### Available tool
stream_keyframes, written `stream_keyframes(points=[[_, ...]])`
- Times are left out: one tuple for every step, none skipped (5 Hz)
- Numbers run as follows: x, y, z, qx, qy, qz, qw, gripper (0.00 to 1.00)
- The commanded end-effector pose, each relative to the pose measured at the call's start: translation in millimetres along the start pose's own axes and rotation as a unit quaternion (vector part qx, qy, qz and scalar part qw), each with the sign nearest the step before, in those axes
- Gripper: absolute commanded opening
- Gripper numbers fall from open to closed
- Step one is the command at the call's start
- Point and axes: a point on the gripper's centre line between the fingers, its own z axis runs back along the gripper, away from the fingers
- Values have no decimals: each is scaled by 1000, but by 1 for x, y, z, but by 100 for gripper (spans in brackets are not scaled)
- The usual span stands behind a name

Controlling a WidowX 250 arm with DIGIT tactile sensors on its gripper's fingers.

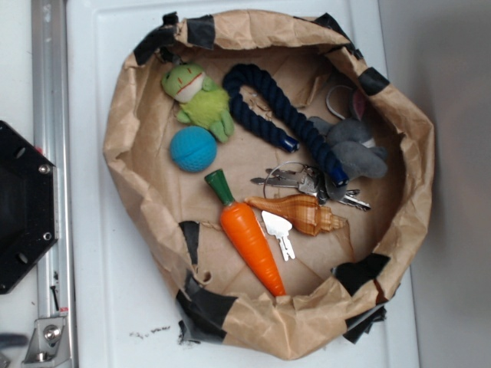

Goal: Grab the blue ball.

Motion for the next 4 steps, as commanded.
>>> stream_keyframes(points=[[0,0,0,0,0,0,1000,100],[47,17,-32,28,-24,23,999,100],[96,28,-45,38,-50,54,997,100],[139,42,-85,42,-39,46,997,100]])
